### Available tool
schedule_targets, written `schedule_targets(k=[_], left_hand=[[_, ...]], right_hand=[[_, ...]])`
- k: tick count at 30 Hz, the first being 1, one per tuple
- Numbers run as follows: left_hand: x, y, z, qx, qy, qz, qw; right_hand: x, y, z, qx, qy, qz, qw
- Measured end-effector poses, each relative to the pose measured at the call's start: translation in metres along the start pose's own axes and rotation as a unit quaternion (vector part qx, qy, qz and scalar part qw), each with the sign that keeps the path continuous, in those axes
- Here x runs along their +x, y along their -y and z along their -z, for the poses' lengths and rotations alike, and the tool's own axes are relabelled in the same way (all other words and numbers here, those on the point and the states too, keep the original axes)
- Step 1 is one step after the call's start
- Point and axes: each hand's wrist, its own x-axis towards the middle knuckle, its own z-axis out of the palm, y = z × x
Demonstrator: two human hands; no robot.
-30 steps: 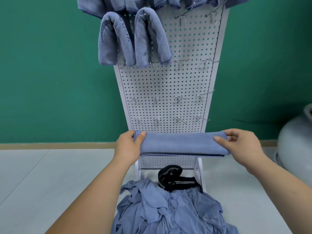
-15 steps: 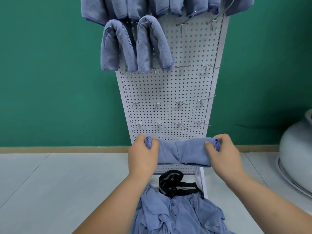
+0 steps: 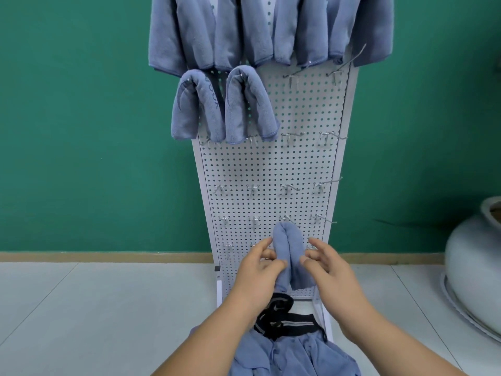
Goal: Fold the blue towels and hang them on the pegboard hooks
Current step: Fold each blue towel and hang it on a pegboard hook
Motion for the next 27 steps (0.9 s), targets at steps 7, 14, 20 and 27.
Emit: schedule_targets(k=[7, 14, 20, 27], left_hand=[[-0.014, -0.029, -0.009, -0.011, -0.015, -0.058, 0.998], [-0.006, -0.096, -0.008, 0.041, -0.013, -0.156, 0.987], [0.019, -0.175, -0.014, 0.127, -0.053, -0.259, 0.956], [0.042, -0.252, -0.016, 0.152, -0.141, -0.341, 0.917]], right_hand=[[-0.009, 0.026, -0.011, -0.02, -0.019, 0.074, 0.997], [0.006, 0.086, 0.001, -0.01, -0.051, 0.143, 0.988], [0.042, 0.162, 0.025, -0.04, -0.124, 0.204, 0.97], [0.085, 0.236, 0.046, -0.127, -0.173, 0.296, 0.931]])
